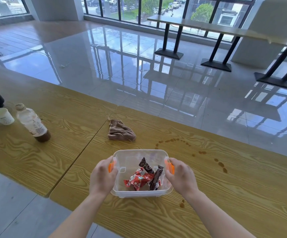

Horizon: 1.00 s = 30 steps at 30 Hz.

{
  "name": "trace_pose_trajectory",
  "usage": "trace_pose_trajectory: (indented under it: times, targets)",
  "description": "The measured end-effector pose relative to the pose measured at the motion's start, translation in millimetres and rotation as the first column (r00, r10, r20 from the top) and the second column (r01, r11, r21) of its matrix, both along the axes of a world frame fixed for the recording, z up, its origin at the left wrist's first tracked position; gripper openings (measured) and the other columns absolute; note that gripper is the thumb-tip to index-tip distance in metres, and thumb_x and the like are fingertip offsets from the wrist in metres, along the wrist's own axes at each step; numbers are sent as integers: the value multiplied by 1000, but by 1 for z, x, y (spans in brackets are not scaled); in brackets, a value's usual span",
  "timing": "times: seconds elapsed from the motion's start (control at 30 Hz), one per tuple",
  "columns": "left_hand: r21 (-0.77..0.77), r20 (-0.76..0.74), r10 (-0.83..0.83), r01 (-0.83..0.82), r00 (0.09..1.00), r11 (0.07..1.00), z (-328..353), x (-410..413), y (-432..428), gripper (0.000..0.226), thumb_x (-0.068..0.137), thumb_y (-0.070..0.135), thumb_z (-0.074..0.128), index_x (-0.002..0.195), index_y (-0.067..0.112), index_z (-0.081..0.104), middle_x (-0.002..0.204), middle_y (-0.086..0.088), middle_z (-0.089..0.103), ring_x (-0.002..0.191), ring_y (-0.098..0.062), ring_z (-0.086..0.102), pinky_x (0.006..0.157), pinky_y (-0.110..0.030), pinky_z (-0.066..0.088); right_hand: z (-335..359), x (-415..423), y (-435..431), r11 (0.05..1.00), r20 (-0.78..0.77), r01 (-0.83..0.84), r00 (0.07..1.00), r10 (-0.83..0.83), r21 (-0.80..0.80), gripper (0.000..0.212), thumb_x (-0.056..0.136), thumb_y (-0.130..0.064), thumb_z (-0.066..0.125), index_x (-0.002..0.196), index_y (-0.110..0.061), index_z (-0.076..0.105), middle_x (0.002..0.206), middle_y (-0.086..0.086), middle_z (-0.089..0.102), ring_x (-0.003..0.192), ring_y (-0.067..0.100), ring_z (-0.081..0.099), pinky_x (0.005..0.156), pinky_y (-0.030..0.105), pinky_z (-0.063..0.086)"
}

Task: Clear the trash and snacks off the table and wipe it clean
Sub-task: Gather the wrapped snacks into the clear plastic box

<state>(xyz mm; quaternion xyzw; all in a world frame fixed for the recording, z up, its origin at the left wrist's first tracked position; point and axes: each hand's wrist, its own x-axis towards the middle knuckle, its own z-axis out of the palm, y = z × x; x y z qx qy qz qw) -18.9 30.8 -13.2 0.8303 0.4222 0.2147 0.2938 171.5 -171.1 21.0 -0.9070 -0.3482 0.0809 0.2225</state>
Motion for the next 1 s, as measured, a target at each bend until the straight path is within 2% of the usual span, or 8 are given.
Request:
trace_pose_trajectory:
  times: [0.13,0.3,0.4,0.57,0.77,0.9,0.97,1.0]
  targets:
    - [17,0,-19,19,1000,1000,6,4,-1,14,91,27,61,103,25,67,81,12,57,71,-7,53,56,-19,34,2,2,-2,1000,17,-2,1000,3,-19,15,88,-24,64,101,-16,63,82,-3,65,71,18,61,58,28,41]
    - [60,-16,-70,71,997,996,16,12,-5,10,94,32,55,85,29,59,71,11,56,64,-7,52,53,-26,36,7,6,-11,999,6,29,1000,-28,-18,11,87,-22,62,97,-18,61,75,-4,64,66,18,59,56,27,36]
    - [60,-14,-103,104,995,993,21,20,-8,4,92,29,58,92,28,62,77,10,58,69,-11,55,57,-30,41,12,9,-19,999,28,42,999,-42,-9,8,87,-20,61,94,-19,58,73,-7,61,61,15,55,52,23,32]
    - [74,13,-174,173,985,982,31,42,-15,20,88,22,64,108,23,67,96,7,64,78,-11,56,64,-30,42,24,17,-39,994,42,110,993,-110,2,12,86,-19,60,79,-19,50,66,-6,55,54,13,48,48,23,32]
    - [87,11,-291,289,957,953,44,76,-34,26,89,22,64,115,19,67,103,5,67,88,-19,62,70,-31,45,36,26,-75,975,59,223,973,-224,13,15,88,-21,58,78,-21,47,64,-8,54,55,14,48,49,23,30]
    - [88,-5,-388,387,922,918,52,103,-52,17,88,22,64,105,23,66,94,5,65,79,-20,59,63,-32,41,44,31,-105,952,70,307,949,-307,5,10,89,-23,58,82,-21,50,68,-7,58,61,18,53,55,31,37]
    - [98,-12,-431,430,902,897,57,118,-63,5,87,21,62,90,26,62,82,7,59,73,-21,57,58,-32,37,48,34,-121,936,97,351,932,-348,-11,8,89,-27,58,86,-19,55,72,-6,61,64,20,54,58,32,38]
    - [96,-10,-446,445,895,891,59,125,-69,9,87,21,61,83,27,57,77,9,56,69,-20,54,56,-32,35,50,36,-129,930,107,368,925,-364,-13,9,89,-27,59,86,-19,56,72,-6,61,64,20,55,58,32,37]
